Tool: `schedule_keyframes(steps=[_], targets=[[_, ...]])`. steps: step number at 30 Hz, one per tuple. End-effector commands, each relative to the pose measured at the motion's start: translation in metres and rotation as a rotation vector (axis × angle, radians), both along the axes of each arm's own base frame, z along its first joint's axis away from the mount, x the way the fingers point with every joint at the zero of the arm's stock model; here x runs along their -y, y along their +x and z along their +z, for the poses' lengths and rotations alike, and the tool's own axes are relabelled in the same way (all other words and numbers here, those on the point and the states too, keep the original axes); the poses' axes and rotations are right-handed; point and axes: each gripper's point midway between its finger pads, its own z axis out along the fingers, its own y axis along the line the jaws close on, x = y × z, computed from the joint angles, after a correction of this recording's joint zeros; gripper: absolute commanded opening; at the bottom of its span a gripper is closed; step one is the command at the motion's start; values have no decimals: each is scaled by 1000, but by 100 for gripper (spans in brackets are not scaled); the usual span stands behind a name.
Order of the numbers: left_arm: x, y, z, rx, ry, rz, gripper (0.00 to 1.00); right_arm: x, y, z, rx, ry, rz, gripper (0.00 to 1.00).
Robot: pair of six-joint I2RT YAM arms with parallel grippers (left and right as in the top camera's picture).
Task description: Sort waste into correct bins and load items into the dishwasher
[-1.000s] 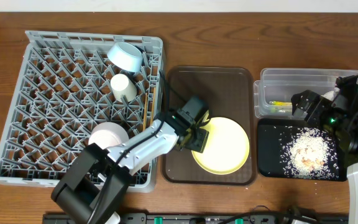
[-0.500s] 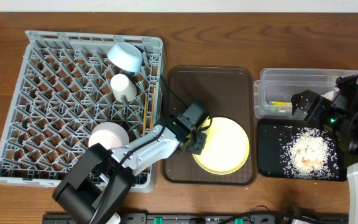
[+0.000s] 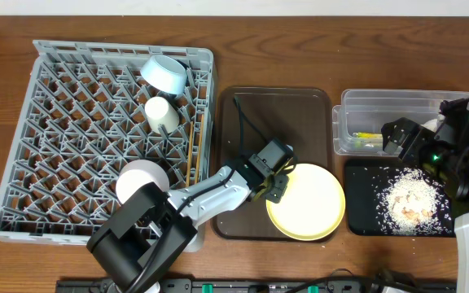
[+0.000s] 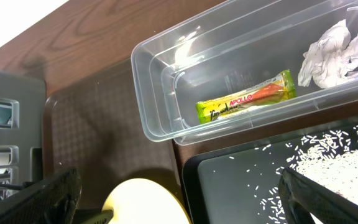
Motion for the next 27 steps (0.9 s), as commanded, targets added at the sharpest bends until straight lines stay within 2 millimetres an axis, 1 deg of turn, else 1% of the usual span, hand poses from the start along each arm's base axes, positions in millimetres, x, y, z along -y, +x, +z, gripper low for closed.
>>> schedule_keyframes(steps=[1, 3, 5, 6, 7, 8, 11, 13, 15, 17, 20, 24, 26, 27], targets=[[-54, -6, -34, 4, 263, 109, 8, 0, 1, 5, 15, -1, 4, 99], [-67, 6, -17, 79, 322, 146, 7, 0, 1, 5, 15, -1, 4, 99], [-75, 16, 5, 155, 341, 174, 7, 0, 1, 5, 15, -1, 4, 99], [-78, 22, 24, 210, 331, 195, 7, 0, 1, 5, 15, -1, 4, 99], [-75, 27, 51, 268, 283, 188, 8, 0, 1, 5, 15, -1, 4, 99], [-73, 29, 65, 298, 255, 181, 7, 0, 1, 5, 15, -1, 4, 99], [-71, 31, 103, 374, 179, 172, 7, 0, 1, 5, 15, -1, 4, 99], [-71, 31, 122, 410, 140, 171, 7, 0, 1, 5, 15, -1, 4, 99], [-72, 30, 136, 434, 111, 177, 7, 0, 1, 5, 15, -1, 4, 99], [-76, 31, 145, 467, 118, 169, 8, 0, 1, 5, 15, -1, 4, 99], [-98, 41, 160, 566, 205, 228, 7, 0, 1, 5, 15, -1, 4, 99], [-101, 42, 165, 598, 240, 189, 7, 0, 1, 5, 15, -1, 4, 99], [-114, 47, 170, 644, 301, 228, 7, 0, 1, 5, 15, -1, 4, 99], [-127, 53, 179, 700, 362, 280, 8, 0, 1, 5, 15, -1, 4, 99]])
